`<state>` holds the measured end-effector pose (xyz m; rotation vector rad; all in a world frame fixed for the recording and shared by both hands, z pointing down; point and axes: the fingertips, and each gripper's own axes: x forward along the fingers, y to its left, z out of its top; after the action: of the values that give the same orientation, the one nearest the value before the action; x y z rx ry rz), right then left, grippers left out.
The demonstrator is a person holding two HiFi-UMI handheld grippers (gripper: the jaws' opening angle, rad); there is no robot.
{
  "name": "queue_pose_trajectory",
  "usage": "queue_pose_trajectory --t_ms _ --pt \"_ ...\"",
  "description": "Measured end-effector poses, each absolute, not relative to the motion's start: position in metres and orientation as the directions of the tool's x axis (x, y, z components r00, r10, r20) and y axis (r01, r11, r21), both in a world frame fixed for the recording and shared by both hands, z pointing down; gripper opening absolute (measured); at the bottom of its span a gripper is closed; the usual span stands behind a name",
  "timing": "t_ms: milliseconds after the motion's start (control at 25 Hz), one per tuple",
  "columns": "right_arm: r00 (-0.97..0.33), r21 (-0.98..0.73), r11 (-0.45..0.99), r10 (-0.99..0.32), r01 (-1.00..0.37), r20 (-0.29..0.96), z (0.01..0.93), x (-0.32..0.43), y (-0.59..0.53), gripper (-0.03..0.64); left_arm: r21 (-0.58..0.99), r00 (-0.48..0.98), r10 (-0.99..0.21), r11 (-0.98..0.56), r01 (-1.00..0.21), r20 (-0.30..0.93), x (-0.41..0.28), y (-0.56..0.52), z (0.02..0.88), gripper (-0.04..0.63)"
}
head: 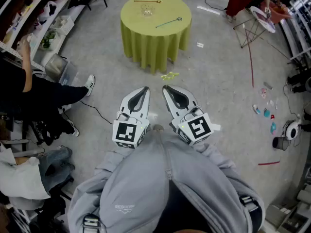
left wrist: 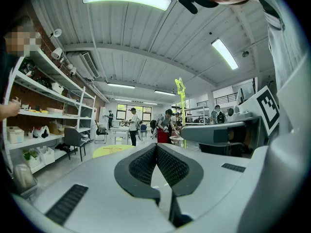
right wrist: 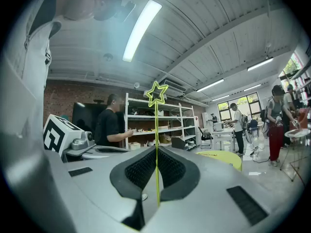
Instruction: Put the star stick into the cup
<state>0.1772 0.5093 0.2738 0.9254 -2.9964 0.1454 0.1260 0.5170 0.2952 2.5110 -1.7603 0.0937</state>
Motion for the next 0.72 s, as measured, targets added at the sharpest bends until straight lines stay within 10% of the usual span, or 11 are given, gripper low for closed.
queue_pose_trajectory --t_ms 720 --pt "-0.803 -0.114 0.800 -0.595 -0.589 -0.035 0.263 0.203 0.477 0.035 -0.035 0.249 -0.967 -0.251 -0.967 0.059 0.135 0.492 0.280 0.017"
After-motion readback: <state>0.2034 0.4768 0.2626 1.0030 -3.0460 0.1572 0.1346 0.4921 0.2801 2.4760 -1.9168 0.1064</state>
